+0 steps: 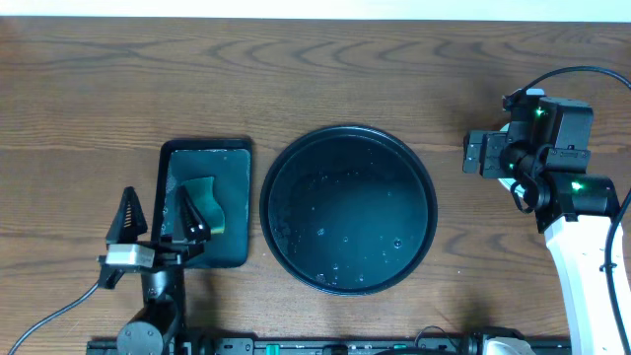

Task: Clean dirty plates on tray and stack at the side

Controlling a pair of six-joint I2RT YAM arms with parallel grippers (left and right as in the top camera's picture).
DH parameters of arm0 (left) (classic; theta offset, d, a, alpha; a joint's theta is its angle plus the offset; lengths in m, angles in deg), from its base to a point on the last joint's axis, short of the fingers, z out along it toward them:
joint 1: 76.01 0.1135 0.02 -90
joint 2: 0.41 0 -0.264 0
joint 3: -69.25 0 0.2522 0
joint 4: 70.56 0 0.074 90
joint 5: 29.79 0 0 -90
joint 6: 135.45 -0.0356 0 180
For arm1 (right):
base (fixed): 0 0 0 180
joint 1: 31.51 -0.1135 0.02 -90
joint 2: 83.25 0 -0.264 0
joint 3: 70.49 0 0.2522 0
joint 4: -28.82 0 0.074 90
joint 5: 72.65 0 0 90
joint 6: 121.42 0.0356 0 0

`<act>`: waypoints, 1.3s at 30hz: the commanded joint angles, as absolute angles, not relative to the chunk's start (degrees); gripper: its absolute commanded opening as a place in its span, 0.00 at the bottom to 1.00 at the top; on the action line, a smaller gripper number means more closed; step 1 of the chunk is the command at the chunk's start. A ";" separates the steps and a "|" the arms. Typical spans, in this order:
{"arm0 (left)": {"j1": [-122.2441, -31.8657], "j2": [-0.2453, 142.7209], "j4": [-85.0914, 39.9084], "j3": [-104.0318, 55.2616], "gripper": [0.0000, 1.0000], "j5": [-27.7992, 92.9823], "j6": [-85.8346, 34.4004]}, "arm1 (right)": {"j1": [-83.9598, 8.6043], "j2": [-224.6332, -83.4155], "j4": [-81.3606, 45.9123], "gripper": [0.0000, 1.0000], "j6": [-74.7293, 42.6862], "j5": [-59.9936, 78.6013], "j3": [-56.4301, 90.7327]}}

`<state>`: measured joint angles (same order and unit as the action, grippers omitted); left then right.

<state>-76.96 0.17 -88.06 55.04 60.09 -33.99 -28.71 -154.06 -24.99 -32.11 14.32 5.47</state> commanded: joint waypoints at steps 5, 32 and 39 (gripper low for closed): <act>-76.67 -0.31 -69.92 55.26 0.82 59.26 -35.08 | -29.14 -153.64 -25.06 0.99 -32.11 13.88 6.17; -76.67 -0.09 -52.70 55.26 0.82 59.32 -35.35 | -29.16 -153.64 -25.06 0.99 -32.11 13.88 6.17; -76.67 -0.09 -52.70 55.26 0.82 59.32 -35.35 | -29.14 -153.64 -25.06 0.99 -32.11 13.88 6.17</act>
<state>-76.96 0.17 -55.67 54.82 58.62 -34.82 -28.71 -154.06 -24.99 -32.11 14.32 5.47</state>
